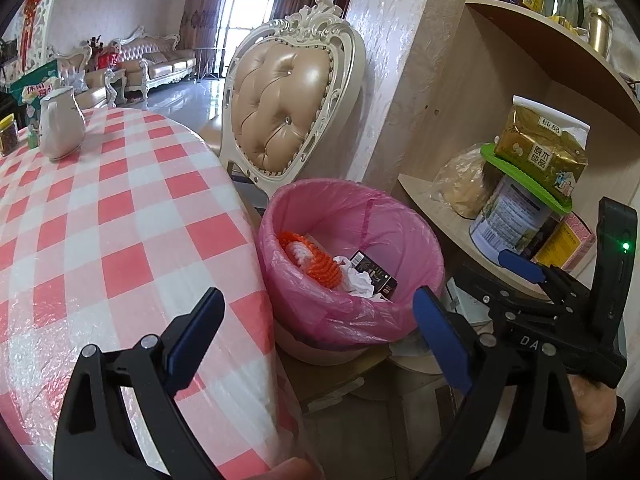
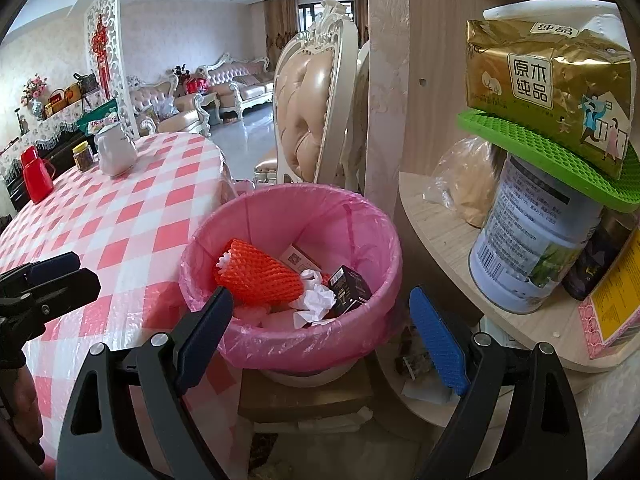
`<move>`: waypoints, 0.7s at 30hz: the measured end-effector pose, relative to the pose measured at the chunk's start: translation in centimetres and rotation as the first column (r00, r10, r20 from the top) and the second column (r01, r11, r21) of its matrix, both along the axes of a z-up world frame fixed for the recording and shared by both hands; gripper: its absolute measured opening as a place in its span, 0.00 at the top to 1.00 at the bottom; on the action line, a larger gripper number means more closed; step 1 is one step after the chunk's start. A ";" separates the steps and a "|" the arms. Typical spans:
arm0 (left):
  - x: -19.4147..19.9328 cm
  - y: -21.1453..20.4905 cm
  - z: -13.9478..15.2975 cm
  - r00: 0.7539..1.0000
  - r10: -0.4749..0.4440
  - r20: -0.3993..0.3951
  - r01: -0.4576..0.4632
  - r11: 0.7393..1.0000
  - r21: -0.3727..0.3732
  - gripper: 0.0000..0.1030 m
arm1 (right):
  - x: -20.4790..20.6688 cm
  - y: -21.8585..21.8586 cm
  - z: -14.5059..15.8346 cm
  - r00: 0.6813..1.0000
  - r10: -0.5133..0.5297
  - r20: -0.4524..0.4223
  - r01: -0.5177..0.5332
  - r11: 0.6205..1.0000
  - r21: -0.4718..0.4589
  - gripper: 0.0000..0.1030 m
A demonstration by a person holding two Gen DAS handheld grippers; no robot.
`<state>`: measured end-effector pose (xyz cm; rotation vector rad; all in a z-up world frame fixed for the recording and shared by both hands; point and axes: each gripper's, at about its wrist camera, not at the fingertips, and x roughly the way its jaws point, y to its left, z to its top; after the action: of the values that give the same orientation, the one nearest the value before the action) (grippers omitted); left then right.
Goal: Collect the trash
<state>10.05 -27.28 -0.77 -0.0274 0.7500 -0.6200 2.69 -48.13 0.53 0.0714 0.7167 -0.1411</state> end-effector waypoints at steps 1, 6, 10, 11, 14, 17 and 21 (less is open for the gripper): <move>0.0 0.0 0.0 1.000 0.000 -0.001 0.000 1.000 0.001 0.11 | 0.0 0.0 0.0 1.000 0.000 0.000 0.000 1.000 0.001 0.18; 0.1 -0.1 0.0 1.000 0.000 -0.001 0.000 1.000 0.002 0.11 | 0.1 0.0 0.0 1.000 0.000 -0.001 0.000 1.000 0.001 0.18; 0.0 -0.1 0.0 1.000 0.000 0.000 0.000 1.000 0.001 0.11 | 0.1 0.0 0.0 1.000 0.001 0.000 -0.001 1.000 0.001 0.18; 0.0 -0.1 0.0 1.000 0.000 0.001 0.000 1.000 0.001 0.11 | 0.1 0.0 0.0 1.000 0.000 0.000 0.000 1.000 0.001 0.18; 0.1 -0.1 0.0 1.000 0.000 0.002 0.000 1.000 0.002 0.11 | 0.1 0.0 0.0 1.000 0.000 -0.001 0.000 1.000 0.001 0.18; 0.3 -0.2 -0.1 1.000 0.000 0.003 0.000 1.000 0.003 0.10 | 0.1 -0.1 -0.1 1.000 0.000 0.000 0.000 1.000 0.001 0.18; 0.5 -0.3 -0.2 1.000 -0.002 0.005 0.002 1.000 0.006 0.10 | 0.2 0.0 -0.1 1.000 0.001 -0.002 -0.001 1.000 0.001 0.18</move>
<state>10.57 -27.56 -0.99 -0.0198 0.7474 -0.6201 2.90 -48.17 0.45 0.0719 0.7190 -0.1396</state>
